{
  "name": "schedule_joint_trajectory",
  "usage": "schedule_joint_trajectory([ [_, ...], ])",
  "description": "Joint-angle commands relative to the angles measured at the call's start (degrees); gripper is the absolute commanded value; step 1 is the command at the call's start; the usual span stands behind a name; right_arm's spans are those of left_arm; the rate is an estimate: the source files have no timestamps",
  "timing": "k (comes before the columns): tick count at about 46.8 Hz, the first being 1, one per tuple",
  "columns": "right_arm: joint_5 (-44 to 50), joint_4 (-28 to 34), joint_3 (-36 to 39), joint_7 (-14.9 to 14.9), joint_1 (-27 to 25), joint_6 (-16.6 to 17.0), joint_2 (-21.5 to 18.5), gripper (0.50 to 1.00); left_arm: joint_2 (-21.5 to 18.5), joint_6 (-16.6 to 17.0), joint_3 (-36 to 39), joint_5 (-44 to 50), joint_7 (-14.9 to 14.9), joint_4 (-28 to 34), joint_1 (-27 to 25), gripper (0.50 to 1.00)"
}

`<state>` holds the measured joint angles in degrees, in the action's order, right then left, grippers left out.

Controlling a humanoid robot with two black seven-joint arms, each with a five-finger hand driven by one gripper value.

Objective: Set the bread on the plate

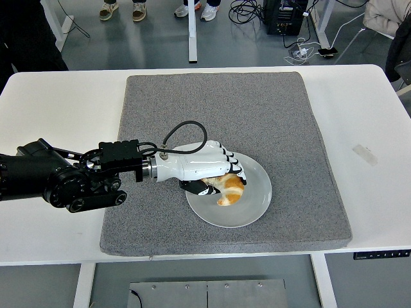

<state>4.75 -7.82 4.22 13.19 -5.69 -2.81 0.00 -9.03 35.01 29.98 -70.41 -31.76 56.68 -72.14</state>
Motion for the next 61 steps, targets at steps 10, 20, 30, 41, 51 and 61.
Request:
schedule_joint_trajectory([
  [10, 0.0, 0.0, 0.0, 0.0, 0.0, 0.0, 0.0, 1.000, 0.6, 0.0, 0.3, 0.0, -0.1, -1.0, 0.6, 0.500],
  [20, 0.0, 0.0, 0.0, 0.0, 0.0, 0.0, 0.0, 1.000, 1.2, 0.0, 0.3, 0.0, -0.1, -3.3, 1.5, 0.500],
  [30, 0.0, 0.0, 0.0, 0.0, 0.0, 0.0, 0.0, 1.000, 1.6, 0.0, 0.3, 0.0, -0.1, -4.6, 1.9, 0.500],
  [41, 0.0, 0.0, 0.0, 0.0, 0.0, -0.1, 0.0, 1.000, 2.1, 0.0, 0.3, 0.1, -0.1, -4.7, 2.4, 0.500],
  [51, 0.0, 0.0, 0.0, 0.0, 0.0, 0.0, 0.0, 1.000, 2.2, 0.0, 0.3, 0.2, -0.1, -4.7, 2.6, 0.500],
  [61, 0.0, 0.0, 0.0, 0.0, 0.0, 0.0, 0.0, 1.000, 2.2, 0.0, 0.3, 0.3, -0.1, -4.7, 2.7, 0.573],
])
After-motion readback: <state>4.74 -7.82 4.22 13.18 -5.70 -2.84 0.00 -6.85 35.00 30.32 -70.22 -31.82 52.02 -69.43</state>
